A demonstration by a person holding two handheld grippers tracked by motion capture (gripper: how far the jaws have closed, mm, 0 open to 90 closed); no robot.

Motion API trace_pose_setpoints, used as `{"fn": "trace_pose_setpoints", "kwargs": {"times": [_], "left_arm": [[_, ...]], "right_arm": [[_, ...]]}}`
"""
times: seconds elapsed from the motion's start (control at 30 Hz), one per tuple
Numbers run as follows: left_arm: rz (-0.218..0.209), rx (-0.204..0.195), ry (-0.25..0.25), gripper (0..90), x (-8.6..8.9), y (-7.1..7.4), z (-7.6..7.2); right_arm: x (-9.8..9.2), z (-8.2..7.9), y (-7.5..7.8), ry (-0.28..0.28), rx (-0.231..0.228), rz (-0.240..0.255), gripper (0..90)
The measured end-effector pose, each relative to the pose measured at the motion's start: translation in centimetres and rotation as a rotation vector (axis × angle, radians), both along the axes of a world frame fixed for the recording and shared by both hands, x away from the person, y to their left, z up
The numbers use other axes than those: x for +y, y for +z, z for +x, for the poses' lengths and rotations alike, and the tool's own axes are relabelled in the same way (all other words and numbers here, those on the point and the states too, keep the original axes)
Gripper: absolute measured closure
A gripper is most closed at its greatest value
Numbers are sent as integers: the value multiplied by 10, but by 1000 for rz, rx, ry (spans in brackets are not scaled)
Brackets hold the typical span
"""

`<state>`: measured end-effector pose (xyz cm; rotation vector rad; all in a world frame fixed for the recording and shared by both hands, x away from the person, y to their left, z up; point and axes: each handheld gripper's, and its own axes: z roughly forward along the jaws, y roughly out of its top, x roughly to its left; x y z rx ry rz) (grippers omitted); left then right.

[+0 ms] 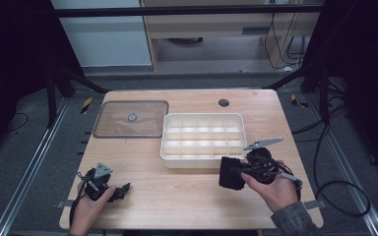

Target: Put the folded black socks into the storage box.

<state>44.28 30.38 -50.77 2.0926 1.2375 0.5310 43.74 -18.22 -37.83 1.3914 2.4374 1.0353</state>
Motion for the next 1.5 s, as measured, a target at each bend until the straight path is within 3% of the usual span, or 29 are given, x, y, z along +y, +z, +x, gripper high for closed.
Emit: {"fn": "trace_pose_setpoints", "kwargs": {"times": [0.33,0.57,1.1,1.5], "left_arm": [[-7,-13,-1,0,0,-1,0],[-8,-14,-1,0,0,-1,0],[-8,-14,2,0,0,-1,0],[-7,-13,7,0,0,-1,0]], "right_arm": [[-27,25,31,-60,-26,-51,678],[-31,45,43,-85,-53,-106,677],[-31,85,47,-142,-80,-167,675],[-17,103,41,-138,-75,-216,675]]}}
